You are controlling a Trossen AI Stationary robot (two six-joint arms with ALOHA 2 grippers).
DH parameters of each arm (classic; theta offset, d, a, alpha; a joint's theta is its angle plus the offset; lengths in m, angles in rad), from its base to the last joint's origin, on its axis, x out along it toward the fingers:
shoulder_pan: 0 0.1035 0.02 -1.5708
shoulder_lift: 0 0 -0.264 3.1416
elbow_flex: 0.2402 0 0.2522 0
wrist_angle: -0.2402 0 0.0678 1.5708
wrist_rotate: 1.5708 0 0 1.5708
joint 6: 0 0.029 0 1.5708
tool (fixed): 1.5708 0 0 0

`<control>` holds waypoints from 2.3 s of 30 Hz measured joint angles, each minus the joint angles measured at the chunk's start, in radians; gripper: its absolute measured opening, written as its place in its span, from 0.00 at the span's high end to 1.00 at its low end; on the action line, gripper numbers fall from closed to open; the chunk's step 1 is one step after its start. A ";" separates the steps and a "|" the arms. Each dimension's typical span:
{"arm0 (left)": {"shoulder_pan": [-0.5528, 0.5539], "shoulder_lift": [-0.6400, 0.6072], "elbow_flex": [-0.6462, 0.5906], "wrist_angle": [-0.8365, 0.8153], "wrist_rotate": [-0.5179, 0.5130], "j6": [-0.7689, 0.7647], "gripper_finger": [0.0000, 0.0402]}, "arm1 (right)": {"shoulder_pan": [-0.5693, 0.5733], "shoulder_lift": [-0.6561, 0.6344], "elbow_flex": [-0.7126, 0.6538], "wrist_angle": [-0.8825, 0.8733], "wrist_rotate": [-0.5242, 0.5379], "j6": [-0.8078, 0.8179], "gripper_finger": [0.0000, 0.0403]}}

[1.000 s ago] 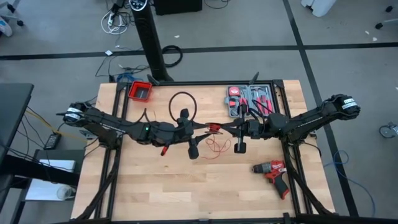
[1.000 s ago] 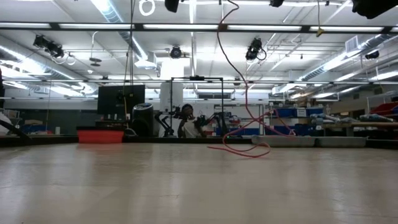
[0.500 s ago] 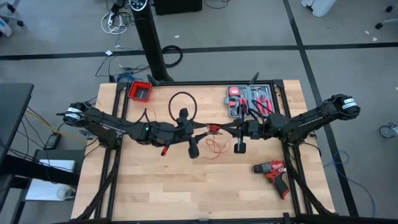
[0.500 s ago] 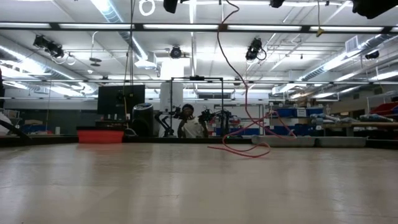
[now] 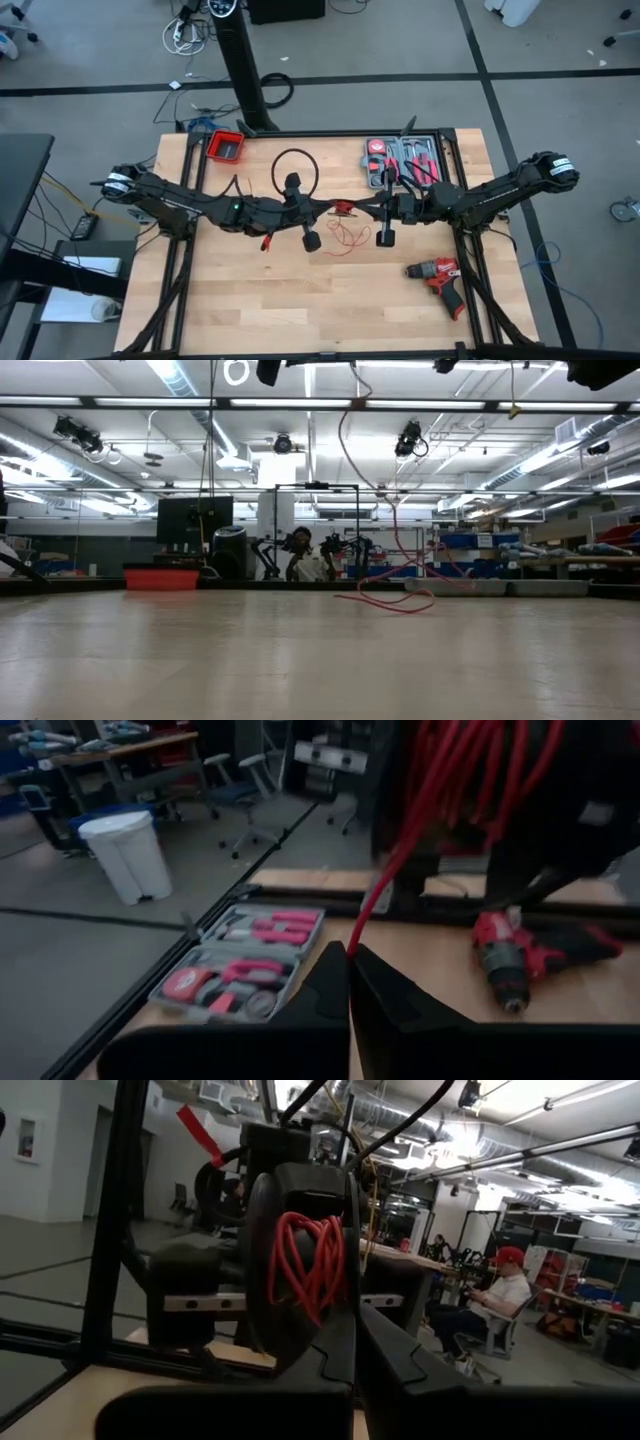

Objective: Coil cords
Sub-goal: Uncoil the red wire from the black spool

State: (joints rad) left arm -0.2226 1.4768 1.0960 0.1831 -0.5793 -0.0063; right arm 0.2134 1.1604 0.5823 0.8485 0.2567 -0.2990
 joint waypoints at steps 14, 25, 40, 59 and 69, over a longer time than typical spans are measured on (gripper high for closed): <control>-0.065 -0.030 0.237 -0.465 -0.026 -0.091 1.00 | -0.022 -0.003 0.000 -0.125 0.025 -0.011 1.00; -0.133 -0.027 0.262 -0.477 -0.022 -0.156 1.00 | -0.116 -0.003 -0.001 -0.201 0.140 0.055 1.00; -0.051 0.222 0.261 -0.402 -0.022 -0.134 1.00 | -0.131 -0.002 -0.001 -0.126 0.143 0.058 1.00; -0.054 0.104 0.394 -1.190 -0.012 -0.501 1.00 | -0.125 -0.004 -0.001 -0.240 0.145 -0.044 1.00; -0.054 0.101 0.459 -1.332 -0.001 -0.474 0.84 | -0.125 -0.004 -0.001 -0.245 0.129 -0.046 1.00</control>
State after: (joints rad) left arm -0.2768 1.5776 1.5555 -1.1493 -0.5804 -0.4804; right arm 0.0887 1.1561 0.5818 0.6033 0.3853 -0.3447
